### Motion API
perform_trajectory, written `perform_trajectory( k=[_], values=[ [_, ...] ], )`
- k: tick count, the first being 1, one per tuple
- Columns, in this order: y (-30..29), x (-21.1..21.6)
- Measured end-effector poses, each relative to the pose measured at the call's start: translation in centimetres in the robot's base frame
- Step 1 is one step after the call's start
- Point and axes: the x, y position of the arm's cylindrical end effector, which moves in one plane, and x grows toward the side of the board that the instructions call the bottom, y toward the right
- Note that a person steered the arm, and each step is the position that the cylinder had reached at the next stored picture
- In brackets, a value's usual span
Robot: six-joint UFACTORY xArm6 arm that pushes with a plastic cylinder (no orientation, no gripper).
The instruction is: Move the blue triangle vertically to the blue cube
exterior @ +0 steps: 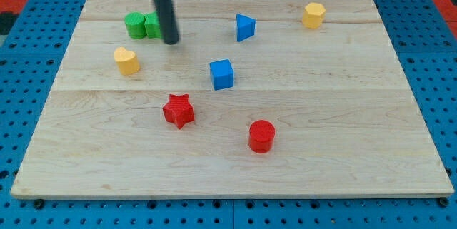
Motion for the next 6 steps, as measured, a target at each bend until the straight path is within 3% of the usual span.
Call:
perform_trajectory(
  k=[2, 3, 4, 6],
  values=[
    [17.3, -0.2],
    [15.6, -3.4],
    [10.0, -4.1],
    [5.3, -6.0]
  ],
)
